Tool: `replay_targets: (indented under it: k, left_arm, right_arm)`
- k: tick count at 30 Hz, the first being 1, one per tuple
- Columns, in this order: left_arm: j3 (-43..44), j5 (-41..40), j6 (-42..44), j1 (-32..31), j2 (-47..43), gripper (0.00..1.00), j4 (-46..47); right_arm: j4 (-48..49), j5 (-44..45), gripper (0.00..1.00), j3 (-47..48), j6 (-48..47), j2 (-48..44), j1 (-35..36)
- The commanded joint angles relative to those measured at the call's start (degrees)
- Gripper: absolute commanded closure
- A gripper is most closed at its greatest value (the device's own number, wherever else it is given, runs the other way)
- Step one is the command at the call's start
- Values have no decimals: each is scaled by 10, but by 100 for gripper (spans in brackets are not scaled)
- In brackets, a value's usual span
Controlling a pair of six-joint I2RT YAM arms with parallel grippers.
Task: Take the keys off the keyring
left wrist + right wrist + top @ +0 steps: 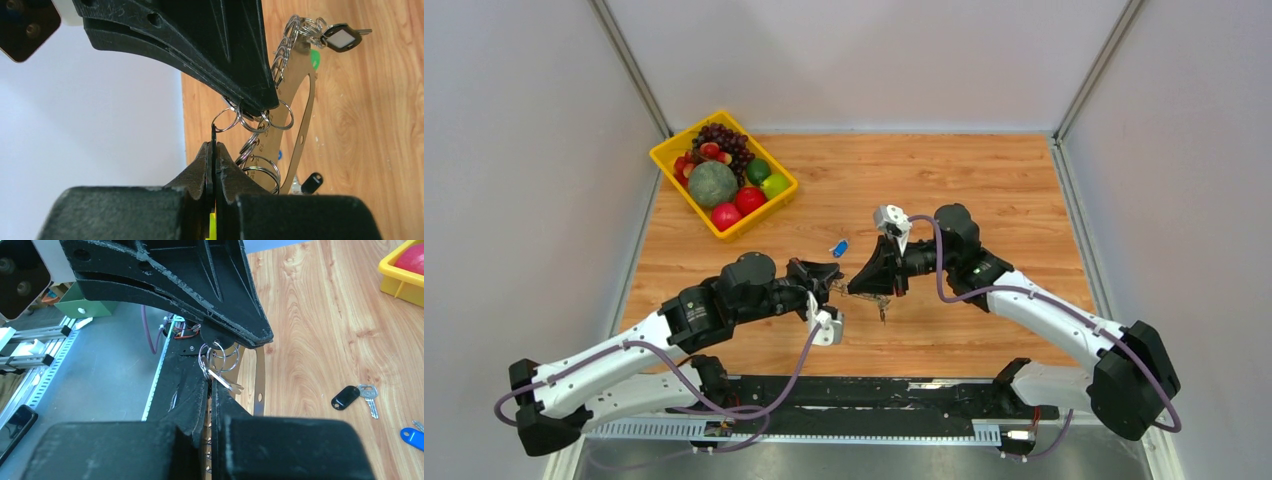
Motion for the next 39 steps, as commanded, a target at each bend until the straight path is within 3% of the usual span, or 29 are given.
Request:
replay_targets:
  k: [1,10,21,30,39]
  left_arm:
    - [3,82,-57,26,-2,100,17]
    - [-15,201,-115,59,9,100,37]
    - [4,312,-133,78,52,100,7]
    - [-19,223,-146,84,14,100,72]
    - [-37,228,-146,85,-22,100,95]
  right_arm:
    - [-11,-20,100,38,-5,-11,7]
    - [-54,4,100,39,51,-28,27]
    - [-74,-23,100,44,42,-34,38]
    - [-106,10,100,43,38,-40,39]
    - [-119,33,100,55,36,-7,39]
